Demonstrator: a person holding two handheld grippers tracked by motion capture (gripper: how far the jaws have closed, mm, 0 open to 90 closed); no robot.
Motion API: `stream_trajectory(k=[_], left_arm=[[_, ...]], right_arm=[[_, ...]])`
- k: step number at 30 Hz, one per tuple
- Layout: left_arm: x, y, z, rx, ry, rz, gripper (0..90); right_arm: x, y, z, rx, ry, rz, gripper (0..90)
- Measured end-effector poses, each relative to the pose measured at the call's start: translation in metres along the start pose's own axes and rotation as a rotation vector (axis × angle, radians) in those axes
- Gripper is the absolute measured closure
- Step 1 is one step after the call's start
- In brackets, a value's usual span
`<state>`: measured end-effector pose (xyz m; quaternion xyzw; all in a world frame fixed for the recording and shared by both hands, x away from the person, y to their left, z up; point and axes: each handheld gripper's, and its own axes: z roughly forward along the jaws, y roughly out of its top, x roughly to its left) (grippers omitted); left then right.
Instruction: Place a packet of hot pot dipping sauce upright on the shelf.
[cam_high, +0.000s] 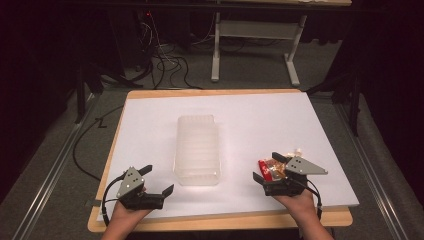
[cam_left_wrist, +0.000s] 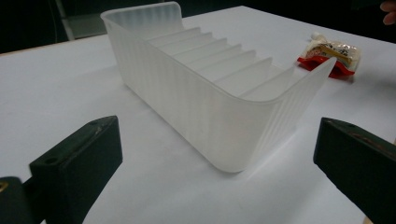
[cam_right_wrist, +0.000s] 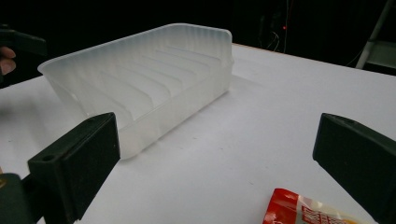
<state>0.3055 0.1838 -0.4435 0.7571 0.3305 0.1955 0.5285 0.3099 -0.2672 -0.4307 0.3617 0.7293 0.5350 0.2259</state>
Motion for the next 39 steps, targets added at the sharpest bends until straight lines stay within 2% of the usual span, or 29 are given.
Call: stream_trajectory(k=[19,25,31,32,33,34,39], left_arm=[[0.000,0.000,0.000,0.003,-0.008,0.002,0.0],[0.000,0.001,0.000,0.000,-0.005,-0.002,0.0],[-0.001,0.000,0.000,0.002,-0.010,0.002,0.0],[-0.001,0.000,0.000,0.006,-0.012,0.008,0.1],[-0.001,0.000,0.000,0.006,-0.012,0.008,0.1],[0.000,0.000,0.000,0.005,-0.013,0.010,0.2],[0.000,0.000,-0.001,0.007,-0.017,0.011,0.3]], right_arm=[[-0.008,-0.001,-0.006,0.009,-0.029,0.024,1.0],[-0.012,-0.001,-0.012,0.016,-0.066,0.012,0.8],[-0.028,-0.005,-0.022,0.012,-0.121,0.061,1.8],[-0.035,-0.008,-0.026,0.019,-0.139,0.083,2.3],[-0.035,-0.008,-0.026,0.019,-0.139,0.083,2.3],[-0.041,-0.010,-0.029,0.028,-0.161,0.092,2.7],[-0.054,-0.016,-0.035,0.037,-0.191,0.132,4.1]])
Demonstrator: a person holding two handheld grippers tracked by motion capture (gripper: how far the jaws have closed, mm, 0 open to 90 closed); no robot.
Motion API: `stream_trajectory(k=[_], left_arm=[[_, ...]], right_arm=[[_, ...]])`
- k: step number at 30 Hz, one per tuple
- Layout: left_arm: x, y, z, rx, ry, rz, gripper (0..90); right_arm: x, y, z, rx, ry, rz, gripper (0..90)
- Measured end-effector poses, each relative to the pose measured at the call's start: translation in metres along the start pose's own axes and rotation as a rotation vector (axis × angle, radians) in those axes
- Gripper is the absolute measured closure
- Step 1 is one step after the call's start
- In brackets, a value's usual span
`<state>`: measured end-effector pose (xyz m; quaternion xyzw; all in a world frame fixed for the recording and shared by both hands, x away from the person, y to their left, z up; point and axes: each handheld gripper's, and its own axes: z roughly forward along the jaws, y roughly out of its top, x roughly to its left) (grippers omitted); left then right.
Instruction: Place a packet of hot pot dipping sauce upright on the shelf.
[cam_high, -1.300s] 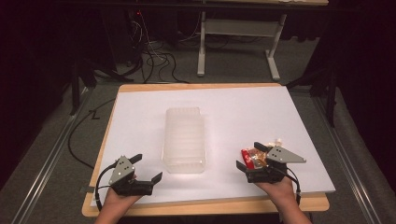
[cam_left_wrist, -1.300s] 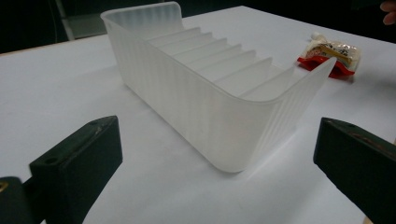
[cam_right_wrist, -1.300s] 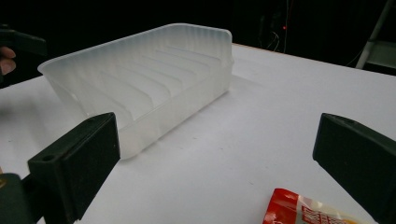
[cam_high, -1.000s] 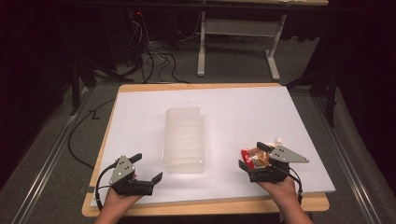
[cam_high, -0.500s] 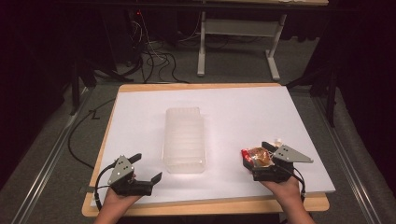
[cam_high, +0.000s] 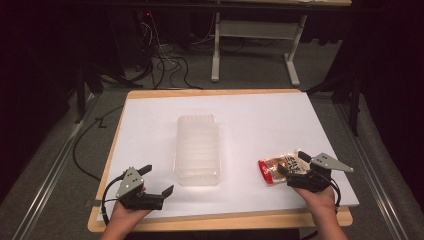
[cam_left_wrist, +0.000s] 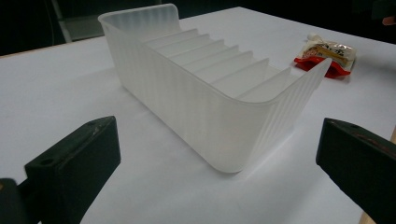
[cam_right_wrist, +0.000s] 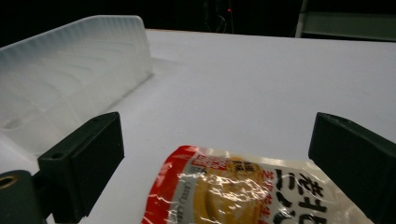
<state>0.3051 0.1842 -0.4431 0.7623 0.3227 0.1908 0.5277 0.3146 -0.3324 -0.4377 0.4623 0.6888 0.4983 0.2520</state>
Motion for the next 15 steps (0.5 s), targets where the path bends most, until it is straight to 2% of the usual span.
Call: stream_trajectory(k=[5,12,13,15], left_arm=[[0.000,0.000,0.000,-0.002,-0.004,0.001,0.5],[0.000,0.000,0.001,0.000,-0.008,0.005,0.6],[-0.001,0.000,0.001,0.000,-0.007,0.005,0.6],[-0.001,0.000,0.001,0.001,-0.008,0.007,0.6]], right_arm=[[-0.015,-0.005,-0.003,0.029,-0.052,0.033,7.4],[-0.031,-0.013,-0.004,0.068,-0.085,0.081,9.5],[-0.037,-0.016,-0.005,0.080,-0.096,0.107,10.6],[-0.042,-0.019,-0.006,0.087,-0.108,0.117,11.6]])
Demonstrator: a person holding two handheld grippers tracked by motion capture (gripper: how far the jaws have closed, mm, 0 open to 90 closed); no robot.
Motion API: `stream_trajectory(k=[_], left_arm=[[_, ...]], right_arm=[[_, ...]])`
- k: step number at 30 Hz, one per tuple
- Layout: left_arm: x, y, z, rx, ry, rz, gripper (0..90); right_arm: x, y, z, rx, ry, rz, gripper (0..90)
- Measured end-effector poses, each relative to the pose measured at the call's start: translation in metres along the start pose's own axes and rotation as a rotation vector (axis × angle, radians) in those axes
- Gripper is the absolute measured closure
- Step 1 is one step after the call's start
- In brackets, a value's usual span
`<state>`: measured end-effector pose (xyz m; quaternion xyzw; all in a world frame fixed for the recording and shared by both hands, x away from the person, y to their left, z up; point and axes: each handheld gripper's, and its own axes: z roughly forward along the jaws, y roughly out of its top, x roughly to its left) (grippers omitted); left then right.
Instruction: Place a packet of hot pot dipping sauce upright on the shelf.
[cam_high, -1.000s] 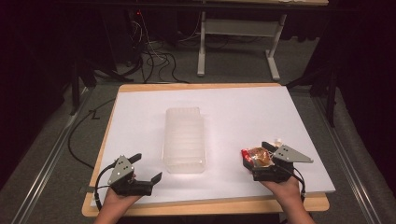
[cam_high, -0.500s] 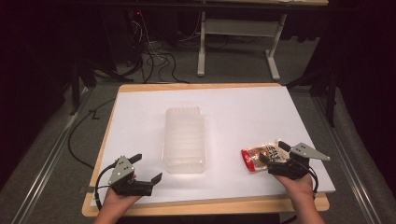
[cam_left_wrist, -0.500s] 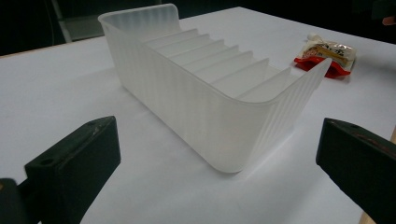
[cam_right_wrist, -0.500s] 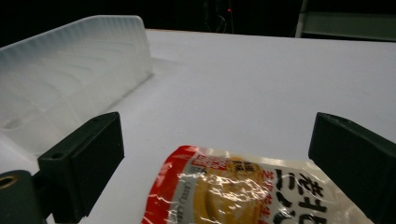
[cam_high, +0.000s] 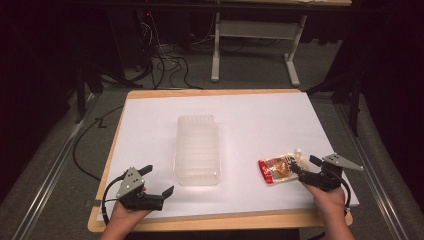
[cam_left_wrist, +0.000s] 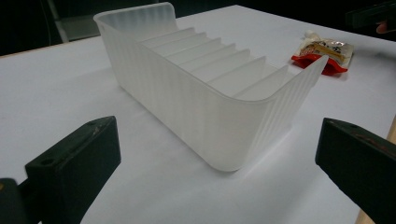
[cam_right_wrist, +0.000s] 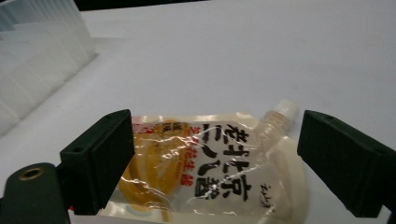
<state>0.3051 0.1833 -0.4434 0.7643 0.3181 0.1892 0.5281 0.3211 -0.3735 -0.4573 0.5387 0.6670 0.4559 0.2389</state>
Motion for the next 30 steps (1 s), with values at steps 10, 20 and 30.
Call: stream_trajectory(k=[10,20,30], left_arm=[[0.000,0.000,0.000,0.001,-0.005,0.002,0.9],[-0.002,0.000,0.001,0.011,-0.014,0.014,1.0],[-0.002,0.000,0.001,0.010,-0.016,0.015,1.1]], right_arm=[[-0.024,-0.010,-0.002,0.023,-0.015,0.108,16.5],[-0.032,-0.015,0.003,0.099,0.028,0.213,23.6],[-0.033,-0.016,0.007,0.156,0.021,0.245,25.7]])
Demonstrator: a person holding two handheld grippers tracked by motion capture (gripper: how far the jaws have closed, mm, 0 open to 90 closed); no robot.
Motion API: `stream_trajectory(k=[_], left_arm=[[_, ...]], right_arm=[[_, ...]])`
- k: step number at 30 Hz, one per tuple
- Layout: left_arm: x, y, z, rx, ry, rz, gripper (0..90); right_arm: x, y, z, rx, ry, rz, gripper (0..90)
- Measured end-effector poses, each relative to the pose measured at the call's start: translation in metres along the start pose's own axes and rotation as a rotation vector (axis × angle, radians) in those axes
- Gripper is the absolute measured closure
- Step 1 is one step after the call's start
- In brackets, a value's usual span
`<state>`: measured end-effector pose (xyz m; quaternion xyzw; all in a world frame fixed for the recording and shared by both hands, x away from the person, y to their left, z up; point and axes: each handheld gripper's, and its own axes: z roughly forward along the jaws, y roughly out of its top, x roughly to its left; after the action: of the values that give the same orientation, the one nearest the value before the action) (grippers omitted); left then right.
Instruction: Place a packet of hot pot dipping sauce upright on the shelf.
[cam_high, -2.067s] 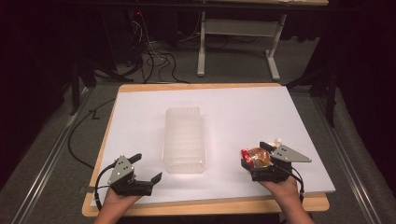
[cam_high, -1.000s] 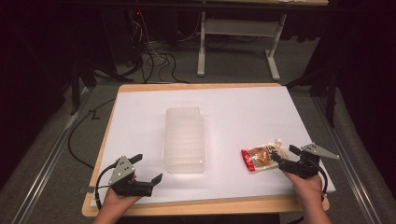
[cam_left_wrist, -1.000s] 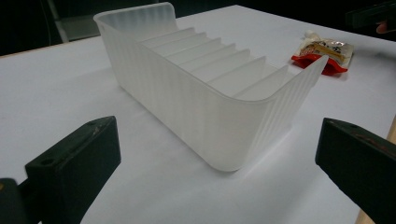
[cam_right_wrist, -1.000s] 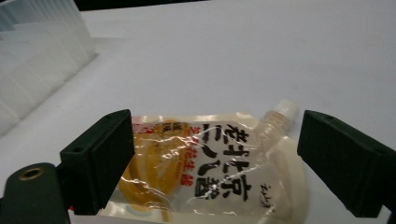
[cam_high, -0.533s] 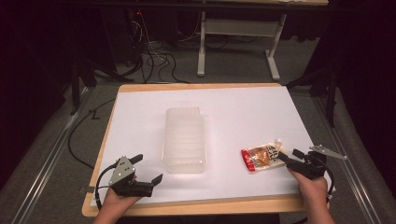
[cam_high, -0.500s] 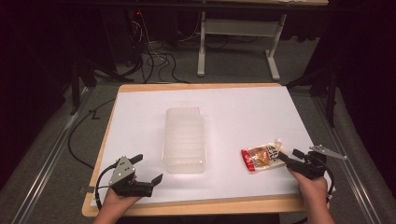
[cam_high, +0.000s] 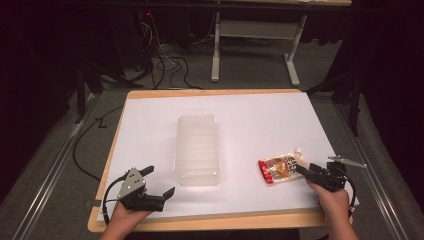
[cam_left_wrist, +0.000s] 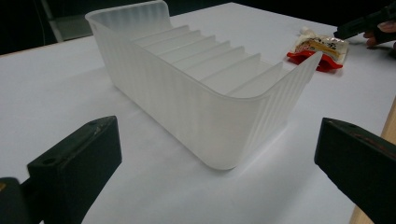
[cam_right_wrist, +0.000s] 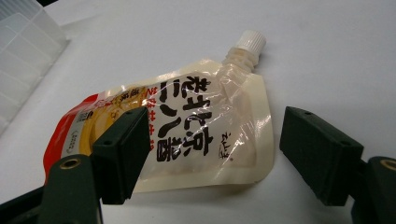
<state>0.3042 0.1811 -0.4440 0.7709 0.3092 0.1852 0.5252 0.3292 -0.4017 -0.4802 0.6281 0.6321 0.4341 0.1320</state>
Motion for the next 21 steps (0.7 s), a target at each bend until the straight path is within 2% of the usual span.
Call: stream_trajectory(k=[4,12,17,20,21], left_arm=[[-0.0002,0.0000,0.0006,0.003,-0.002,0.002,1.2],[-0.0007,-0.0001,0.0016,0.005,-0.003,0.004,1.3],[-0.0008,-0.0001,0.0017,0.005,-0.005,0.005,1.3],[-0.0010,-0.0002,0.0021,0.007,-0.007,0.006,1.3],[-0.0009,-0.0002,0.0022,0.007,-0.007,0.006,1.3]], right_arm=[[-0.0019,0.0003,0.0004,0.000,0.031,0.021,27.6],[-0.0019,0.0007,0.0010,0.002,0.049,0.046,30.0],[-0.0016,0.0012,0.0022,0.007,0.091,0.071,33.3],[0.0014,0.0020,0.0035,0.002,0.099,0.070,35.4],[0.0027,0.0027,0.0043,0.002,0.097,0.062,38.5]])
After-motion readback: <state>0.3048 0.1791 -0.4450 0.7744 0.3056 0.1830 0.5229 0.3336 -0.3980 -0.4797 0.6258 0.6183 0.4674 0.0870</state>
